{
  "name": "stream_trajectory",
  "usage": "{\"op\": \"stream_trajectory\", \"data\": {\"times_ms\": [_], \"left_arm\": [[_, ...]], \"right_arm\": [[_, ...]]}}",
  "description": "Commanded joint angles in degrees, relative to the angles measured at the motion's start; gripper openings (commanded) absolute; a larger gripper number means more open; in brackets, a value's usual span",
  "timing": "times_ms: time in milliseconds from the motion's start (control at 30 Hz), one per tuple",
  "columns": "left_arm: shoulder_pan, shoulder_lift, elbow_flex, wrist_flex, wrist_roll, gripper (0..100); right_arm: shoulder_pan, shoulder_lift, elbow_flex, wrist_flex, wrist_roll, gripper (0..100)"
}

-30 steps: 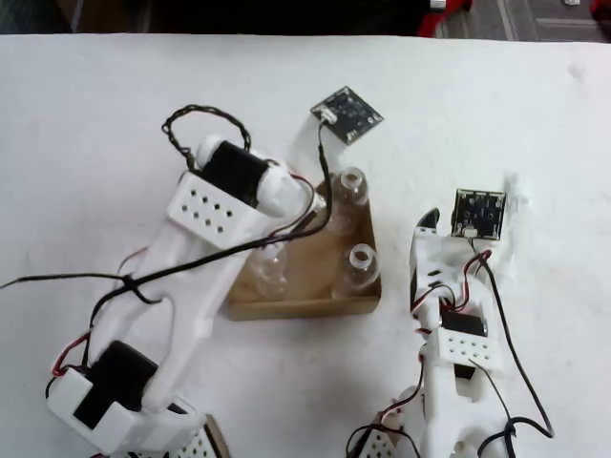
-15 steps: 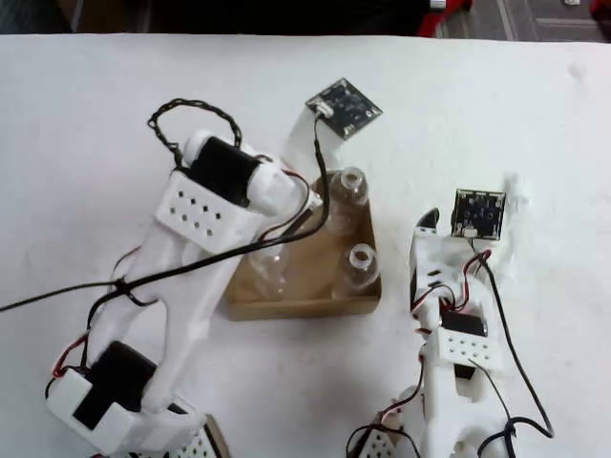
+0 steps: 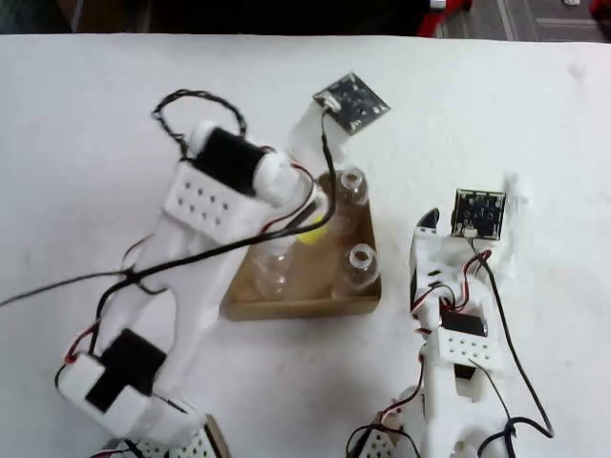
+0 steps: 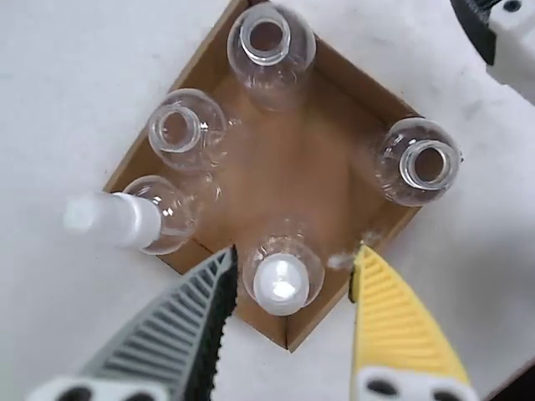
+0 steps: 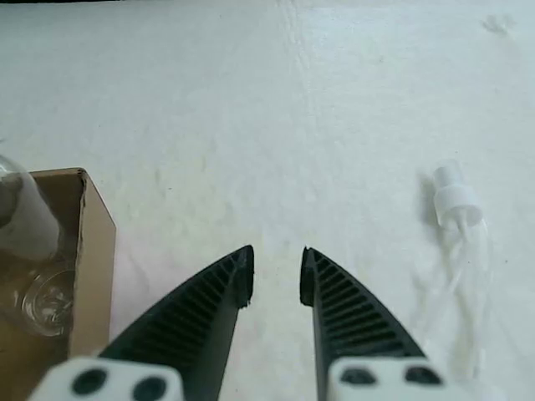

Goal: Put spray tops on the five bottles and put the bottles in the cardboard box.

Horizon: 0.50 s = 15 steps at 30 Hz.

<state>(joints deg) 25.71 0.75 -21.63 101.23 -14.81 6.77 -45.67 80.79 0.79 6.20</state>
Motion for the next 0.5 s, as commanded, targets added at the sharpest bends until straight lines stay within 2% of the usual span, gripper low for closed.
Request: {"op": "stream_trajectory", "data": {"times_ms": [0, 467], "left_arm": [[-0.3, 1.8, -0.4, 0.9, -0.5, 21], [-1.9, 1.8, 1.5, 1.0, -0.8, 21]], "right_arm": [[-0.3, 0.0, -1.0, -1.4, 0.8, 8.1], [-0.4, 0.0, -1.0, -1.4, 0.8, 8.1]]}}
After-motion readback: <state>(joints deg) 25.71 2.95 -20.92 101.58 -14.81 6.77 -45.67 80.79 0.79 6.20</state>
